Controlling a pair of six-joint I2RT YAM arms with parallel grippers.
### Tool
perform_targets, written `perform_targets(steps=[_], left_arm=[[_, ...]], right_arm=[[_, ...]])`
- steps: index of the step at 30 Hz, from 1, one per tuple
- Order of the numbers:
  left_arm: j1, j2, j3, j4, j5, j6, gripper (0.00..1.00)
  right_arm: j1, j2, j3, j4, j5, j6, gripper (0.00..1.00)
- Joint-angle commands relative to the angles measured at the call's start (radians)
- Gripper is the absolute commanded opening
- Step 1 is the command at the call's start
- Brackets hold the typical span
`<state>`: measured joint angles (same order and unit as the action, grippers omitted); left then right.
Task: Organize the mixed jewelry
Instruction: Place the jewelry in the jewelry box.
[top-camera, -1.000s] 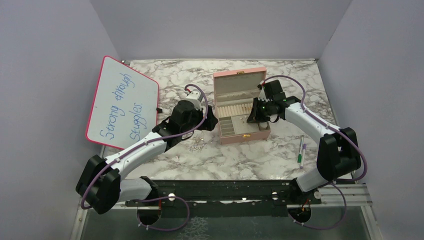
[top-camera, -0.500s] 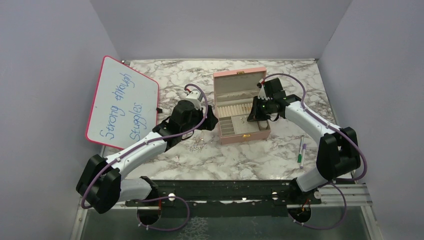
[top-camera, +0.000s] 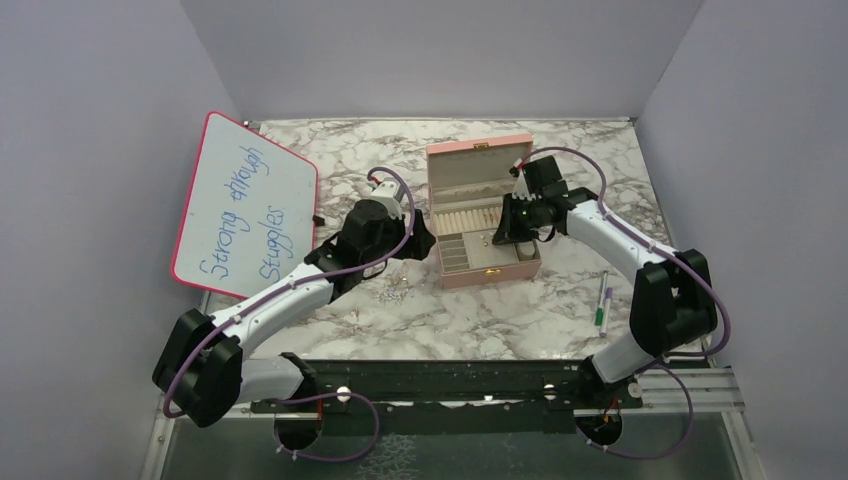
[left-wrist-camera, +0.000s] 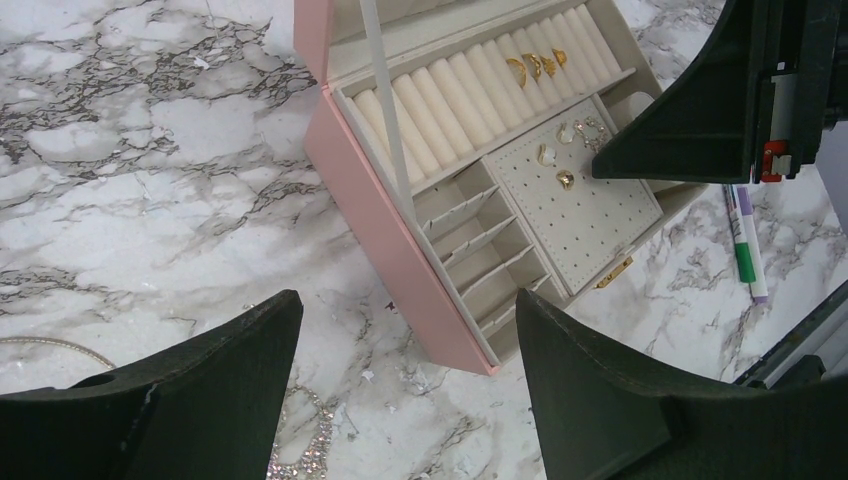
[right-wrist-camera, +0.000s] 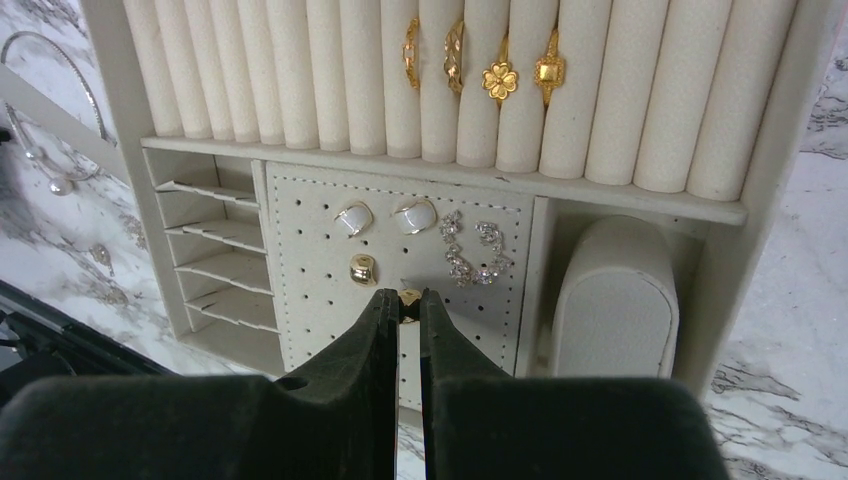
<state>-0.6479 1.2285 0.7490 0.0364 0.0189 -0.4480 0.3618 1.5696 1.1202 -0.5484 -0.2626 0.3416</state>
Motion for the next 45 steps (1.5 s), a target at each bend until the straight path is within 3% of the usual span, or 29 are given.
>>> perform_targets(steps=[1,18,37,45], left_arm=[[0.005,-0.006,-0.011,0.029,0.026,-0.004,0.8],[0.008,-0.007,-0.004,0.03,0.041,-0.007,0.8],[0.011,-0.006,-0.009,0.031,0.04,-0.006,0.8],[0.014,-0.007,-0.009,0.032,0.04,-0.006,0.8]], right_arm=[[0.011,0.021,0.026,-0.017,0.015,0.0,0.13],[0.014,-0.032,0.018,-0.075,0.041,-0.015,0.13],[0.026,0.025,0.048,-0.058,0.033,-0.018,0.13],[0.042,0.039,0.065,-0.055,0.064,-0.013,0.2]])
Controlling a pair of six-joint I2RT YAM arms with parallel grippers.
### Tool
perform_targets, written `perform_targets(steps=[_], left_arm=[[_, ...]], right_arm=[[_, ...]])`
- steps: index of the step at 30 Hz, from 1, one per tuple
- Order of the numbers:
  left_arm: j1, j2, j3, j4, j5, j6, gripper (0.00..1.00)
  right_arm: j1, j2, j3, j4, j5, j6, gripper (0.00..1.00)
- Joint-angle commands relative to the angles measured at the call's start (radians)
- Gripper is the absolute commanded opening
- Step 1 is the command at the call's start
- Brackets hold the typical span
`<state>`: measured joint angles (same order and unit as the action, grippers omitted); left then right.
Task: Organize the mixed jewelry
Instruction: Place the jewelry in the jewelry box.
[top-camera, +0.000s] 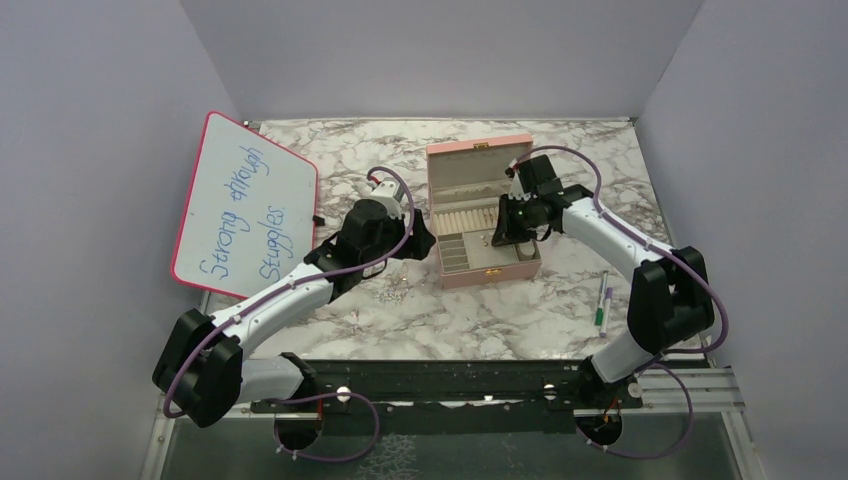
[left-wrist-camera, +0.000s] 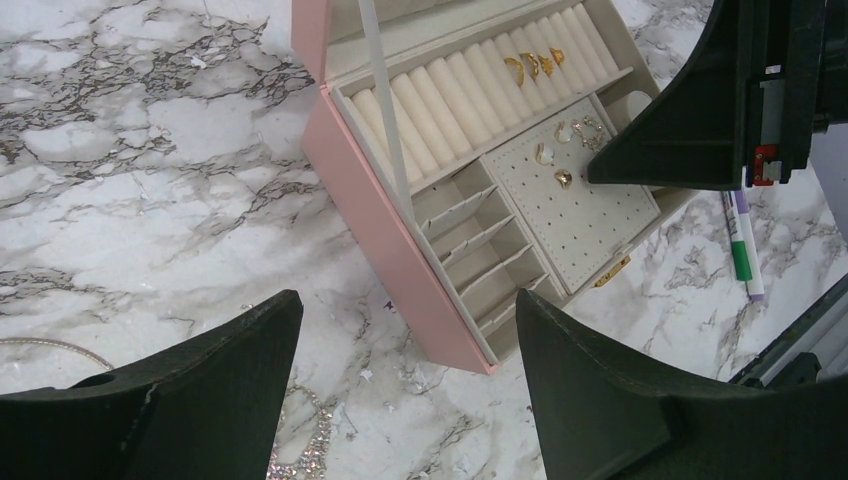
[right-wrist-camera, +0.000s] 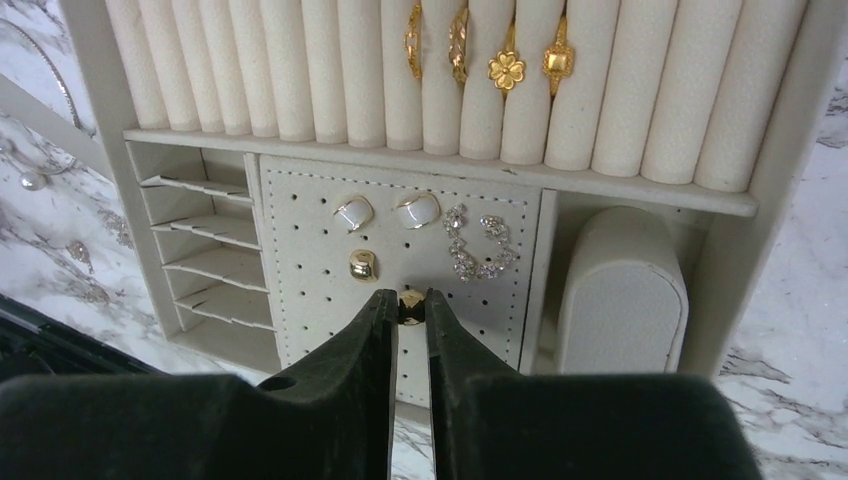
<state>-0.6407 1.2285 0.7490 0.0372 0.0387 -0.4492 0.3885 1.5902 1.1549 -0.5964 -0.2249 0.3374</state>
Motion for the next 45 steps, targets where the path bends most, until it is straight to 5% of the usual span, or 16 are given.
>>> perform_targets(steps=[1,10,21,35,45], left_arm=[[0.007,-0.005,-0.008,0.032,0.02,-0.005,0.8],[0.009,-0.007,-0.005,0.032,0.024,-0.006,0.8],[0.009,-0.033,0.008,-0.006,0.015,-0.027,0.8],[0.011,-0.213,-0.024,-0.365,-0.134,-0.204,0.81],[0.01,-0.452,-0.188,-0.48,-0.156,-0.34,0.99]], right_arm=[[0.016,0.018,0.029,-0.007,0.028,-0.008,0.22],[0.021,-0.001,0.034,-0.006,0.053,0.001,0.4],[0.021,-0.108,0.013,0.046,0.043,0.034,0.4],[0.021,-0.43,-0.157,0.122,0.097,0.179,0.51],[0.021,-0.668,-0.312,0.085,0.004,0.199,0.54]])
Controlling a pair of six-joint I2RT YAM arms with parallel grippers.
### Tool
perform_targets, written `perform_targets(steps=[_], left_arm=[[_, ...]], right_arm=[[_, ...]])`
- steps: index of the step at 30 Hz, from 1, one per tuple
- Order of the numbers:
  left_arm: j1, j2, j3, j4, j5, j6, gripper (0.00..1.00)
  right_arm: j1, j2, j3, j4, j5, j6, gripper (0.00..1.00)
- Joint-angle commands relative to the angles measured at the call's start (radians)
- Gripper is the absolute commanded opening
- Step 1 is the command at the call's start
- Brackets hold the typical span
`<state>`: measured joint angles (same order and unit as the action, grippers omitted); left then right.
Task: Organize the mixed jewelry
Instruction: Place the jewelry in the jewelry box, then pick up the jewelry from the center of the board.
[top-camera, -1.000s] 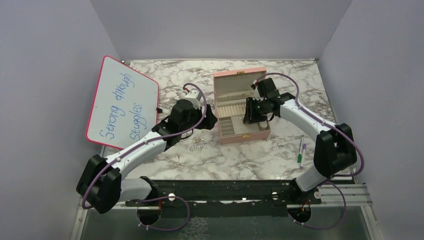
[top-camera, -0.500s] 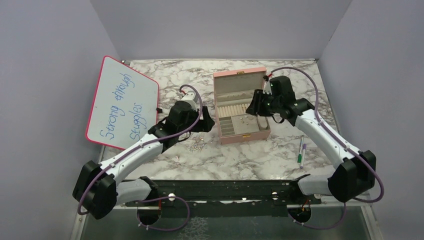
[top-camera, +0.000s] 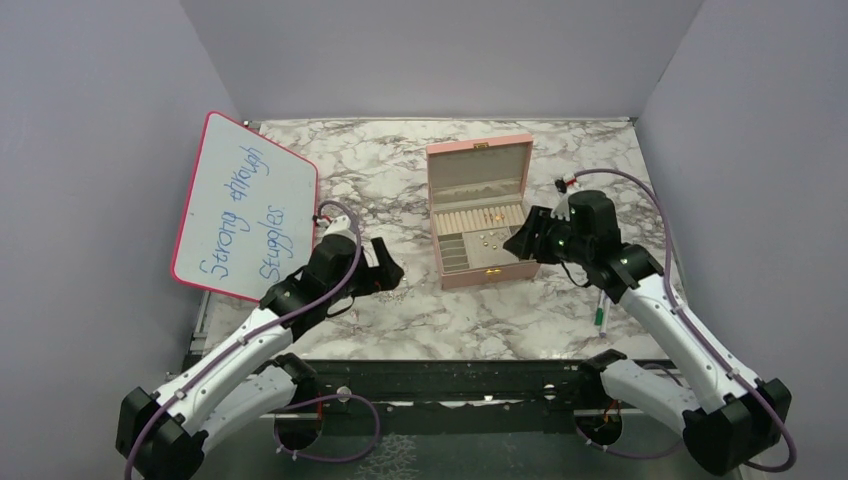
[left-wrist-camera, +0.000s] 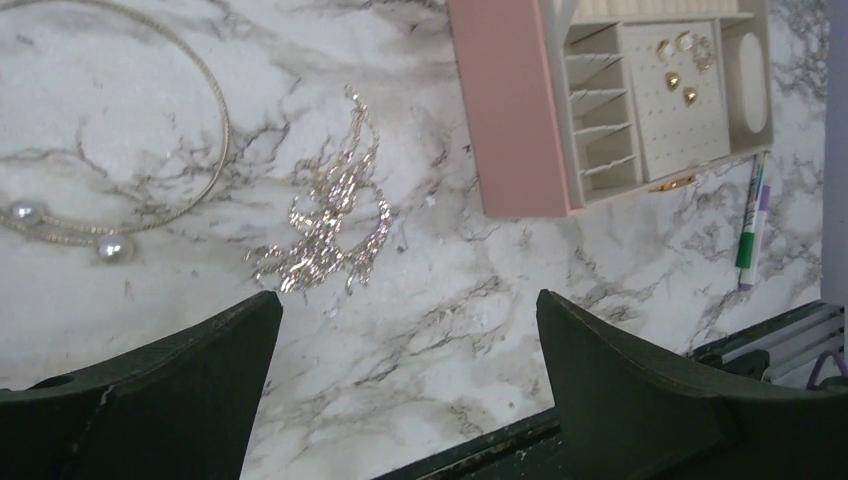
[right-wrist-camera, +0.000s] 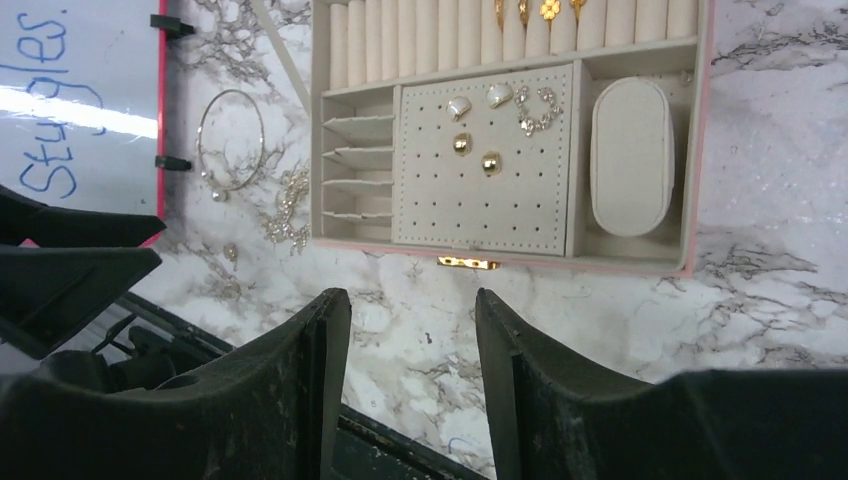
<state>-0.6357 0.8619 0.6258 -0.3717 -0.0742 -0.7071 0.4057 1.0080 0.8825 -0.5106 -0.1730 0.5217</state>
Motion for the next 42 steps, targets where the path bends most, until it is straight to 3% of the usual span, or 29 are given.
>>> perform_targets(steps=[1,7,14,20,26,38,41,42], left_arm=[[0.006,-0.106,-0.078,-0.075,-0.062,-0.095,0.99],[0.005,-0.1,-0.07,-0.145,-0.188,-0.12,0.89],[0.005,0.039,-0.064,-0.26,-0.26,-0.185,0.61],[0.005,0.136,-0.063,-0.289,-0.299,-0.2,0.55],[0.005,0.216,-0.069,-0.265,-0.269,-0.193,0.41],[0.005,0.323,-0.056,-0.206,-0.227,-0.149,0.27],[0.005,0.322,-0.037,-0.204,-0.203,-0.125,0.27],[0.005,0.318,-0.032,-0.209,-0.199,-0.119,0.32]], right_arm=[[0.004,-0.108,-0.053,0.0,-0.05,0.015,0.54],[0.003,-0.206,-0.077,-0.009,-0.059,0.016,0.54],[0.004,-0.191,-0.112,0.026,-0.107,0.002,0.49],[0.004,-0.172,-0.155,0.091,-0.151,0.018,0.45],[0.004,-0.151,-0.18,0.135,-0.181,0.028,0.41],[0.005,-0.118,-0.174,0.156,-0.166,0.015,0.39],[0.004,-0.115,-0.175,0.155,-0.163,0.013,0.38],[0.004,-0.115,-0.175,0.154,-0.163,0.013,0.38]])
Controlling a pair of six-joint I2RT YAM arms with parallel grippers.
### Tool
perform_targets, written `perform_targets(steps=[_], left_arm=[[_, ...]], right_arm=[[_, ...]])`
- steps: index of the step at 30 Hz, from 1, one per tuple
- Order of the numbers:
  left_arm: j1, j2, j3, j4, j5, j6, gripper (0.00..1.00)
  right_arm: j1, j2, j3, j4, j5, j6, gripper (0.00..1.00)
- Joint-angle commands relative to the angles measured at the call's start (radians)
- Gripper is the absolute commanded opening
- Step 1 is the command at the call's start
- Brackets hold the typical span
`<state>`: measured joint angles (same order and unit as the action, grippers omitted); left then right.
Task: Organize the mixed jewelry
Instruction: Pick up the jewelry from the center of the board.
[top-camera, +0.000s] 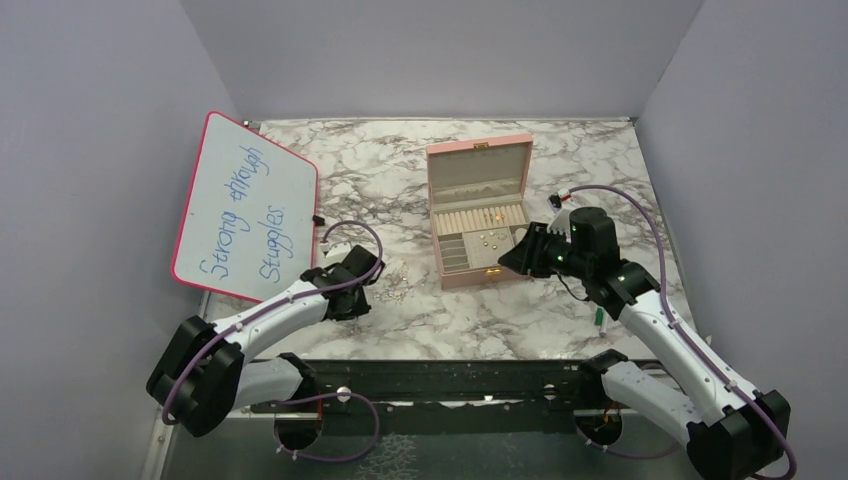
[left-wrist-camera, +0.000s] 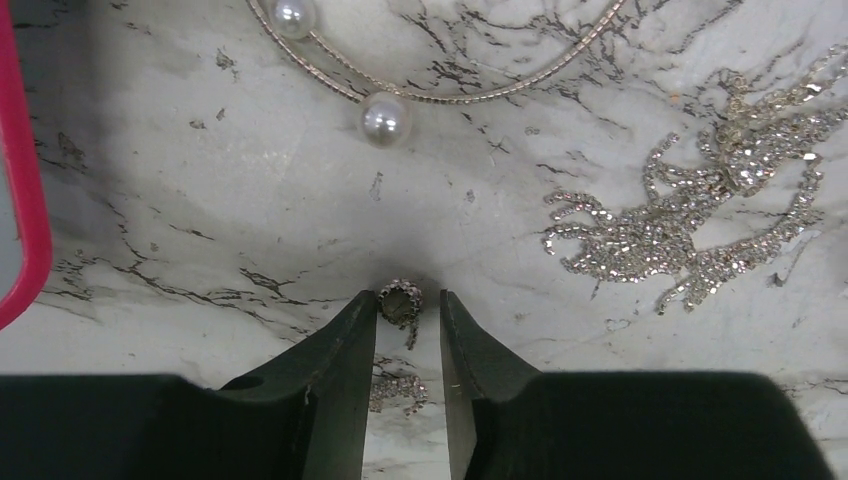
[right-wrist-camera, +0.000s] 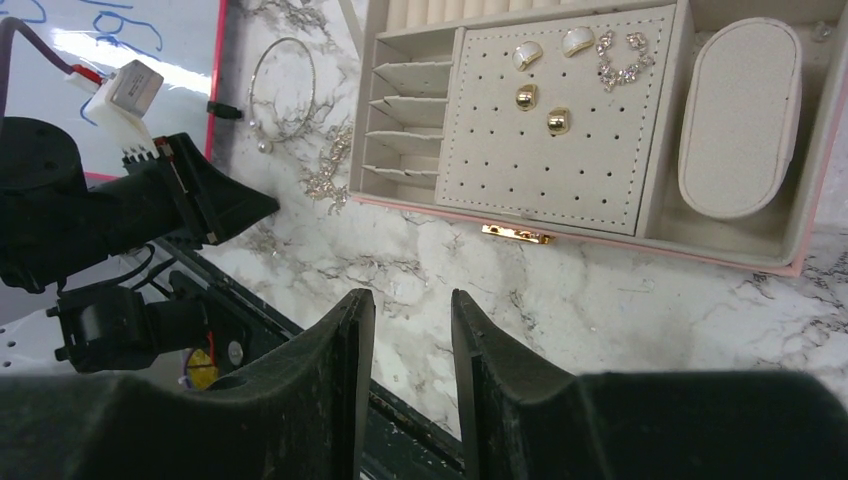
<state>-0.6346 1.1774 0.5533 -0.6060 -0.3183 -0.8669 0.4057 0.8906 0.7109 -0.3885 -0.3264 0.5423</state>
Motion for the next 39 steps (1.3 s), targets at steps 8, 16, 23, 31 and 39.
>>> perform_targets(steps=[8,16,23,31,39], left_arm=[[0.004,-0.047,0.058,0.008,0.037,0.044,0.41],[0.004,-0.011,0.062,0.008,0.041,0.051,0.31],[0.004,0.021,0.058,0.008,0.043,0.036,0.31],[0.004,0.023,0.058,0.009,0.044,0.034,0.31],[0.004,0.042,0.05,0.01,0.045,0.031,0.27]], right_arm=[[0.004,0.001,-0.01,0.034,-0.007,-0.007,0.38],[0.004,0.001,-0.018,0.033,-0.004,-0.005,0.38],[0.004,0.001,-0.015,0.029,0.003,-0.008,0.38],[0.004,0.0,-0.016,0.027,0.004,-0.006,0.37],[0.004,-0.01,-0.021,0.019,0.01,-0.005,0.37]])
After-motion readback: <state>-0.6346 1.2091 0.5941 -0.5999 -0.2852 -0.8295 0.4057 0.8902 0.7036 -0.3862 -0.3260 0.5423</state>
